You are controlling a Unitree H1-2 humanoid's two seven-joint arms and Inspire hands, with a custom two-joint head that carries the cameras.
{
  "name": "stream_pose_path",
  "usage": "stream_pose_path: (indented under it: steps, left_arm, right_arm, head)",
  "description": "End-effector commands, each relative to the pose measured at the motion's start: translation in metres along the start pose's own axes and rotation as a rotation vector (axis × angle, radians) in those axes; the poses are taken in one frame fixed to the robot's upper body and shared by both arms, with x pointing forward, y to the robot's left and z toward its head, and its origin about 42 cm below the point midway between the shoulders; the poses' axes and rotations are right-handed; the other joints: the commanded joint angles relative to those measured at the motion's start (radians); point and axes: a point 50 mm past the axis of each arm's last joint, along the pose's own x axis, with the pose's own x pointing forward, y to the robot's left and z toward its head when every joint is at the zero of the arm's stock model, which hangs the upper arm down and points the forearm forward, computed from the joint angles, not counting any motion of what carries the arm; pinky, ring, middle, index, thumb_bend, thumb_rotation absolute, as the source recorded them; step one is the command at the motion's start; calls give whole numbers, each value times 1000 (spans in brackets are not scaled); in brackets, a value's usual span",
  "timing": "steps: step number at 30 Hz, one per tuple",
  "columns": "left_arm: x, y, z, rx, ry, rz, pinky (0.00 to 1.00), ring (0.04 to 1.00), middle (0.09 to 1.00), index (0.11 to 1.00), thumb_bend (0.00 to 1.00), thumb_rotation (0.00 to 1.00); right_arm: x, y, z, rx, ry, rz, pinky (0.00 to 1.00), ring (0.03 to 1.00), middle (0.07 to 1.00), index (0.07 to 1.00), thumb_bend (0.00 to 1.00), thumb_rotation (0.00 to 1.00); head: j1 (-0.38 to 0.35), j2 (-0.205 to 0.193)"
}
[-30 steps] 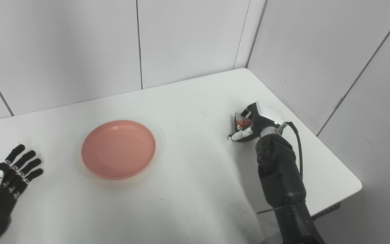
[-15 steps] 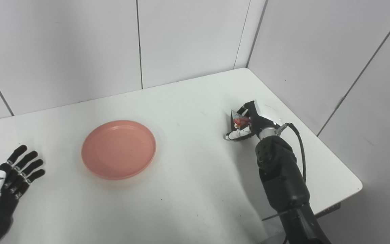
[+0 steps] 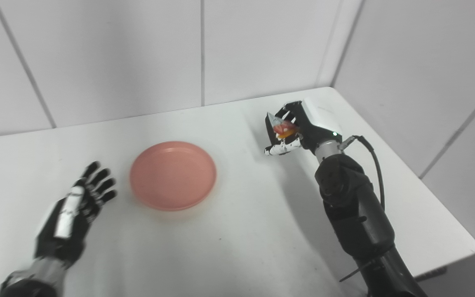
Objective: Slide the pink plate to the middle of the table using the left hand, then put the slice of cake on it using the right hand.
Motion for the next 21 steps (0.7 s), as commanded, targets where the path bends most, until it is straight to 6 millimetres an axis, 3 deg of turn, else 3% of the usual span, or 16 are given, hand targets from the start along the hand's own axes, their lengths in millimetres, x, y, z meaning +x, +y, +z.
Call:
stream_pose_path:
  steps: [1, 4, 10, 21]
  left_arm:
    - [-13, -10, -39, -28, 197, 44, 902, 927, 944, 938, 383, 996]
    - [-4, -25, -39, -21, 197, 44, 905, 928, 947, 940, 378, 1000]
    - [7, -41, -42, 5, 199, 48, 903, 925, 948, 939, 380, 1000]
    - [14, -54, -41, 7, 189, 24, 921, 945, 965, 958, 371, 1000]
  right_arm:
    - [11, -18, 40, 5, -139, -54, 289, 376, 463, 488, 512, 128]
    - [21, -8, 61, 14, -219, -9, 287, 377, 464, 487, 513, 127]
    - [30, 14, 95, 27, -308, 65, 281, 379, 457, 487, 513, 127]
    - [30, 53, 137, 42, -398, 155, 263, 359, 451, 487, 514, 128]
  head:
    - [47, 4]
    - [118, 6]
    - [181, 5]
    - [211, 14]
